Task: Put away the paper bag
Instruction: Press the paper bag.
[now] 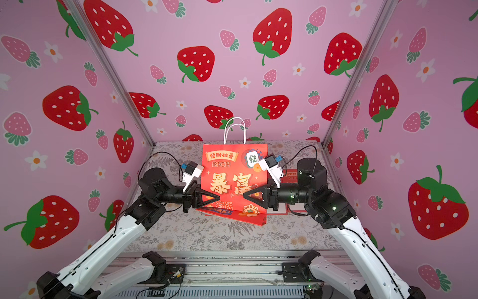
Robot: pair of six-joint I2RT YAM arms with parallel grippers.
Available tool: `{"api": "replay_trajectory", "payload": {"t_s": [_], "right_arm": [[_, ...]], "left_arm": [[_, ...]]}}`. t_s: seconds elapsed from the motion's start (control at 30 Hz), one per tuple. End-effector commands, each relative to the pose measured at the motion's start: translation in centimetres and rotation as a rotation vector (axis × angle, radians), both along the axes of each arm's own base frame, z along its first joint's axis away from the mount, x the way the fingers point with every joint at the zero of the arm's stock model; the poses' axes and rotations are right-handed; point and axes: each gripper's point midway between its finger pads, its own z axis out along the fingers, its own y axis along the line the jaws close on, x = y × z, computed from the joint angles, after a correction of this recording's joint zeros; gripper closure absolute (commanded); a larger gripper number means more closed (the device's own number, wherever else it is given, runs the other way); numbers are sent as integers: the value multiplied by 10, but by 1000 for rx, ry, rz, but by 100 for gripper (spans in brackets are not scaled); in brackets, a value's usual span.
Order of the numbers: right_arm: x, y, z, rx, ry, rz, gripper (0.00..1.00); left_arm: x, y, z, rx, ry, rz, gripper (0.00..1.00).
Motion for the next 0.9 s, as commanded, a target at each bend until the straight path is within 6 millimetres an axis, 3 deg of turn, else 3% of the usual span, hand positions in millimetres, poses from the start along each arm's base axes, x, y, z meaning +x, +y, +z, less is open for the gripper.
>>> {"api": "replay_trajectory", "payload": {"t_s": [0.0, 0.2, 0.63, 0.87], "right_arm": [[-4, 0, -4, 14, 30, 13, 54], [0, -1, -19, 14, 79, -27, 51], [-5, -3, -7, -6, 36, -14, 74], [-2, -3, -11, -35, 36, -21, 86]], "left_arm": [[-1, 3, 20, -31, -74, 31, 100], [-1, 4, 16, -12, -69, 42, 100], [-10, 6, 14, -17, -86, 1, 100], [-9, 7, 15, -17, -91, 20, 100]]}}
